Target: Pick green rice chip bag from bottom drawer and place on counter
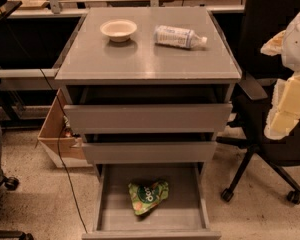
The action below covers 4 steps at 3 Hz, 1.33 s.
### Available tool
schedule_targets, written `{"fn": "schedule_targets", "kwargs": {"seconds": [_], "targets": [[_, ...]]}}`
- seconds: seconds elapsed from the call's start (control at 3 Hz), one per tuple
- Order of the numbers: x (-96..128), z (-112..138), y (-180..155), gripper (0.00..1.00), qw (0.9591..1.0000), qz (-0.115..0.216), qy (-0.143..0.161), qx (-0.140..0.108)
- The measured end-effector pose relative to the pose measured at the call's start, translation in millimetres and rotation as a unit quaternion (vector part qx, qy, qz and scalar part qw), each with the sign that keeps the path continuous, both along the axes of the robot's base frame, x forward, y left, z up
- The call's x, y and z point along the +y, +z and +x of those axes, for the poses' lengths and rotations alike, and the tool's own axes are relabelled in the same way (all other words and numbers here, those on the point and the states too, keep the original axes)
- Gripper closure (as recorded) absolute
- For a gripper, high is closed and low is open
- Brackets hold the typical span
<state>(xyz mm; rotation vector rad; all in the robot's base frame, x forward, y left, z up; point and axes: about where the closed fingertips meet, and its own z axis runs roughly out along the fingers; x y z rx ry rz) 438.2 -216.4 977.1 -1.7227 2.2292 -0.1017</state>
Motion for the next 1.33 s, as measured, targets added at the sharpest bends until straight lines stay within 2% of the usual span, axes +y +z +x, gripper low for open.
{"fn": "schedule_targets", "kwargs": {"seconds": [0.33, 0.67, 1.0, 1.33], "targets": [[0.0, 0.0, -0.1, 0.00, 1.0000, 0.000, 0.000, 0.000], [0.8, 5.5, -24.8, 0.00, 0.9999, 0.014, -0.002, 0.002], [6.3, 16.3, -87.7, 0.00, 0.9991, 0.039, 0.001, 0.017], [20.0, 24.4, -166.1, 0.00, 0.9972, 0.063, 0.002, 0.041]]}}
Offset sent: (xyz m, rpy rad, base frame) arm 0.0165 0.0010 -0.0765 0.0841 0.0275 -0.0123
